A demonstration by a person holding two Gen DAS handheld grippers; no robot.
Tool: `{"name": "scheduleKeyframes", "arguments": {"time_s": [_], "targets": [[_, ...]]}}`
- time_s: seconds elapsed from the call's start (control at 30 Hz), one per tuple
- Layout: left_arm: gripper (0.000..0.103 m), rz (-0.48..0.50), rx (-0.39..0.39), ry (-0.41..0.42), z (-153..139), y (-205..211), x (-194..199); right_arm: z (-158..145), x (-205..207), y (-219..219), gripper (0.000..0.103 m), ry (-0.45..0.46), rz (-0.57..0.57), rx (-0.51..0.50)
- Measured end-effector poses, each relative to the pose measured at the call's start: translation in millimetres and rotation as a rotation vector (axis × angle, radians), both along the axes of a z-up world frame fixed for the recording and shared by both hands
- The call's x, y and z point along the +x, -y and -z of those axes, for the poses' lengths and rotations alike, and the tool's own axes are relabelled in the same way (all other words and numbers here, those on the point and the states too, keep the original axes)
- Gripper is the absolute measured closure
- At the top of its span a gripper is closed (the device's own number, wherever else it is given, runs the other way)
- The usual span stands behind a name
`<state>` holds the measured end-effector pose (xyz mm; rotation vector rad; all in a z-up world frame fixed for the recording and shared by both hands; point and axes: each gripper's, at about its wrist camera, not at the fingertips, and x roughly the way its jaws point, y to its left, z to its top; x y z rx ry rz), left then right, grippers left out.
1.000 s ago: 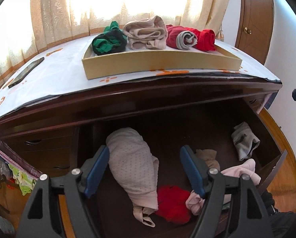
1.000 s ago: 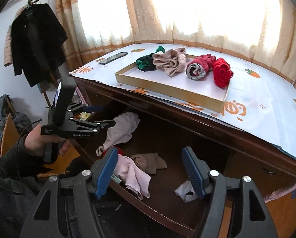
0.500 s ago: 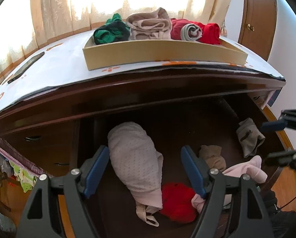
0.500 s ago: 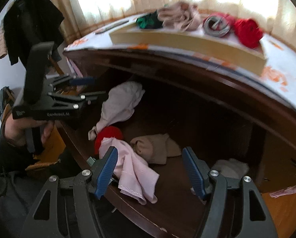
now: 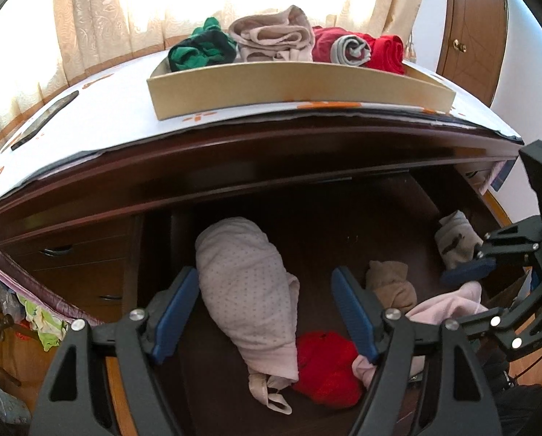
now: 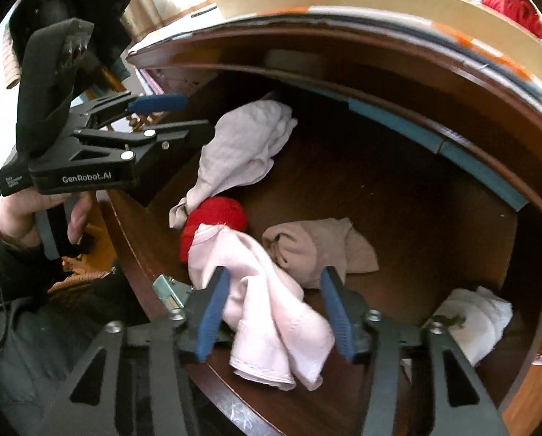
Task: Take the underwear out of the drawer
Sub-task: 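Lower both open tools down into the open drawer, then grasp pink underwear with the right tool from the drawer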
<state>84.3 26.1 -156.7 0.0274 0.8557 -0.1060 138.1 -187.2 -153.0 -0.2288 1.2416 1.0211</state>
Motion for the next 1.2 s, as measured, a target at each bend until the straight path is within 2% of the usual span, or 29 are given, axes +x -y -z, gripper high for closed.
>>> {"name": "scheduleKeyframes", "arguments": {"time_s": [0.1, 0.2, 0.33, 0.43, 0.67, 0.8, 0.97, 1.07, 1.2], "targets": [[0.026, 0.0, -0.001, -0.001, 0.5, 0.1, -0.1, 10.0, -0.8, -3.5, 0.056, -0.045, -0.03, -0.011], [0.026, 0.0, -0.001, -0.001, 1.0, 0.1, 0.0, 13.0, -3.5, -3.9, 0.072, -0.079, -0.053, 0.017], [0.026, -0.001, -0.004, -0.007, 2.1, 0.0, 0.6, 4.4, -12.4, -3.8, 0.081, -0.042, -0.073, 0.04], [0.026, -0.004, -0.003, -0.007, 0.5, -0.6, 1.1, -6.1, -10.5, 2.9, 0.084, -0.008, -0.033, 0.086], [0.026, -0.014, 0.029, -0.027, 1.6, -0.9, 9.3, -29.2, 13.9, 18.7, 0.084, 0.062, 0.109, 0.18], [0.026, -0.006, 0.049, -0.066, 6.8, 1.5, 19.5, -25.9, 25.4, 17.9, 0.084, 0.094, 0.164, 0.143], [0.026, 0.022, 0.101, -0.128, 17.7, 10.6, 32.5, -9.6, 29.8, 9.2, 0.084, 0.089, 0.154, 0.103], [0.026, 0.038, 0.106, -0.159, 21.4, 14.4, 38.6, 0.4, 31.8, 5.1, 0.084, 0.086, 0.15, 0.083], [0.026, 0.067, 0.127, -0.216, 29.9, 19.5, 47.0, 4.0, 34.6, -2.6, 0.08, 0.08, 0.127, 0.052]]}}
